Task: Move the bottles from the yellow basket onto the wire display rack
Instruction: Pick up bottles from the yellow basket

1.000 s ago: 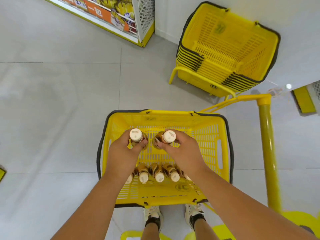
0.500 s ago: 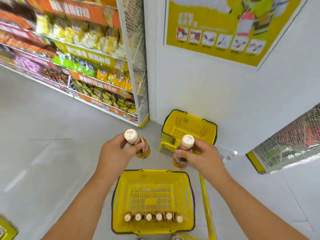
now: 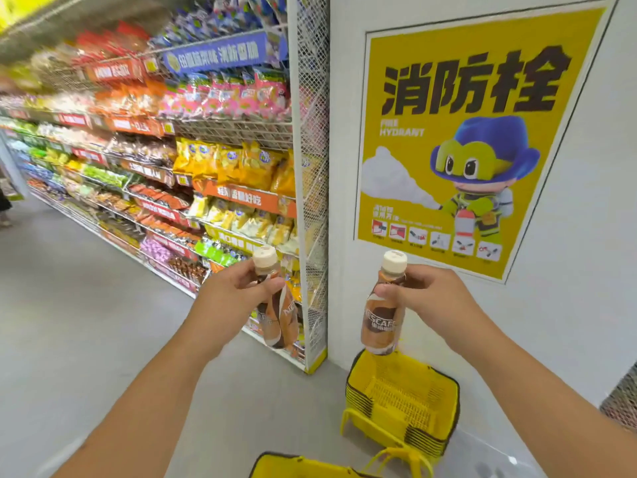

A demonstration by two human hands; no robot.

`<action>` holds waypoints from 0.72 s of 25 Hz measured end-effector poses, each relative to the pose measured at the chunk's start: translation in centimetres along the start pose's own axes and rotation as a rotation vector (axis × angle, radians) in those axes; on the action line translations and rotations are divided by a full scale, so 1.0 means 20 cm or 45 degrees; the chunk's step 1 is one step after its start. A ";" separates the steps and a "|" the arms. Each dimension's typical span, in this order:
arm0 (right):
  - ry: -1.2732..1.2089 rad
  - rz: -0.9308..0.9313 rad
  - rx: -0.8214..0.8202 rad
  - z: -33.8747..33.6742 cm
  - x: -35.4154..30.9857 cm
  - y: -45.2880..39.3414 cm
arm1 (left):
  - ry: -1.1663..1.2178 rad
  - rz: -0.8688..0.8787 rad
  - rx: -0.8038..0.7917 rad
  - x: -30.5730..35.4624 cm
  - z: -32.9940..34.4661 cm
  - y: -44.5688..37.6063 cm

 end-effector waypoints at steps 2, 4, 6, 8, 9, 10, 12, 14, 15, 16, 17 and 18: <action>-0.010 -0.061 -0.065 0.04 -0.13 -0.06 | 0.013 0.001 0.042 0.10 -0.09 0.05; -0.012 -0.113 -0.136 0.10 -0.26 -0.12 | 0.010 0.003 0.110 0.18 -0.20 0.11; -0.048 -0.146 -0.195 0.18 -0.36 -0.17 | 0.004 -0.003 0.180 0.24 -0.33 0.18; -0.129 -0.184 -0.282 0.30 -0.47 -0.20 | 0.014 -0.021 0.277 0.27 -0.49 0.26; -0.161 -0.200 -0.333 0.38 -0.52 -0.21 | 0.014 -0.023 0.332 0.29 -0.58 0.31; -0.184 -0.216 -0.386 0.46 -0.57 -0.22 | 0.010 -0.021 0.381 0.31 -0.67 0.37; -0.241 -0.263 -0.503 0.67 -0.70 -0.20 | 0.012 -0.032 0.497 0.30 -0.86 0.50; -0.291 -0.310 -0.610 0.91 -0.82 -0.15 | 0.014 -0.052 0.637 0.28 -1.08 0.67; -0.305 -0.331 -0.649 1.03 -0.88 -0.12 | 0.011 -0.063 0.687 0.27 -1.18 0.75; -0.331 -0.345 -0.694 1.16 -0.94 -0.08 | 0.003 -0.072 0.728 0.25 -1.30 0.83; -0.358 -0.362 -0.738 1.29 -1.00 -0.03 | 0.004 -0.083 0.772 0.23 -1.40 0.92; -0.378 -0.385 -0.779 1.44 -1.07 0.02 | 0.006 -0.086 0.824 0.22 -1.53 1.03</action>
Point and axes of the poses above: each hand's wrist, its own y-axis away from the middle knuckle, its own z-axis out of the palm, x = y × z, the point moved 10 cm from there along -y, towards the middle knuckle, and after that the axes turned 10 degrees about -z, right-handed, at the moved point
